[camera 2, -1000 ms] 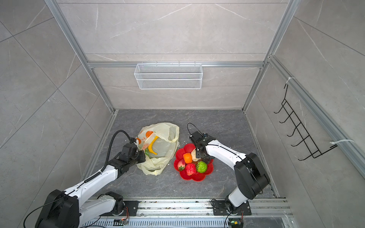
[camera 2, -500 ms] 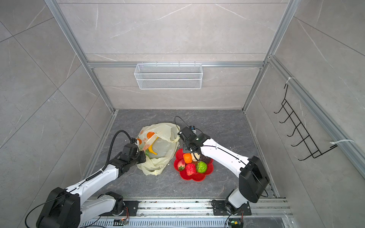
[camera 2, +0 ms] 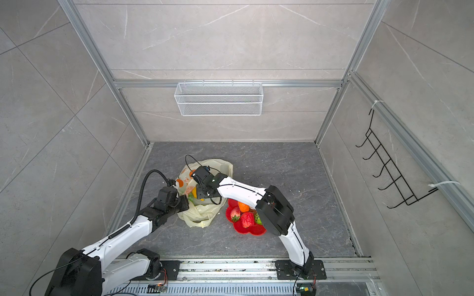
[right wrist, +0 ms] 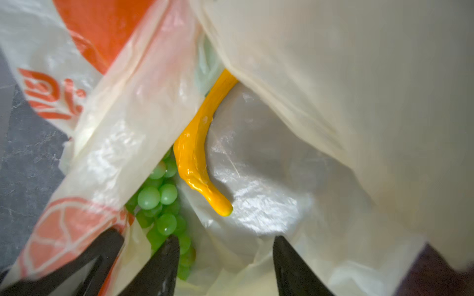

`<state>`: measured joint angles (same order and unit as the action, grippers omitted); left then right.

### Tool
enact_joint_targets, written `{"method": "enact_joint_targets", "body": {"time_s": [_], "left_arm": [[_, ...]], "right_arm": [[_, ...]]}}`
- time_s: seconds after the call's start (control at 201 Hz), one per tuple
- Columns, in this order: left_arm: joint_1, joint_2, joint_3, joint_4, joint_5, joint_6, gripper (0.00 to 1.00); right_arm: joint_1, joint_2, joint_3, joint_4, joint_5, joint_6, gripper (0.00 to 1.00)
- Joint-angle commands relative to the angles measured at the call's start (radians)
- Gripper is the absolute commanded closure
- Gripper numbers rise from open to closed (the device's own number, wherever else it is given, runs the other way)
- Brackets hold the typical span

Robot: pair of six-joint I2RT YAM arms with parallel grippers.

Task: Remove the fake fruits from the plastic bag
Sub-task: 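Move the right gripper back into the bag mouth toward the yellow banana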

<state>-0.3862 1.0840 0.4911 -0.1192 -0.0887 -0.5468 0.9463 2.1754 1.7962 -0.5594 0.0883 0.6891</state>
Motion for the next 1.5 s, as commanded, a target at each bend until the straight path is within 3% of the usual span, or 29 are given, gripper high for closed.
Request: {"method": "enact_joint_targets", "body": {"time_s": [0.0, 0.448, 0.931, 1.115, 1.324, 1.493], "left_arm": [[0.003, -0.004, -0.001, -0.002, -0.019, -0.007, 0.89], [0.002, 0.02, -0.002, 0.026, -0.008, 0.005, 0.89], [0.002, 0.026, -0.001, 0.032, -0.01, 0.011, 0.89], [0.002, 0.02, -0.002, 0.03, -0.006, 0.012, 0.89], [0.002, 0.037, 0.005, 0.032, -0.007, 0.013, 0.89], [0.003, 0.026, 0.001, 0.031, -0.007, 0.013, 0.88]], "right_arm": [[0.006, 0.066, 0.072, 0.036, 0.016, 0.02, 0.4], [0.006, 0.29, 0.299, 0.095, 0.065, 0.0, 0.34], [0.006, 0.577, 0.792, -0.316, 0.235, -0.004, 0.38], [0.008, 0.545, 0.733, -0.326, 0.26, 0.015, 0.45], [0.017, 0.473, 0.639, -0.275, 0.253, 0.019, 0.67], [0.038, 0.402, 0.567, -0.248, 0.268, 0.01, 0.75]]}}
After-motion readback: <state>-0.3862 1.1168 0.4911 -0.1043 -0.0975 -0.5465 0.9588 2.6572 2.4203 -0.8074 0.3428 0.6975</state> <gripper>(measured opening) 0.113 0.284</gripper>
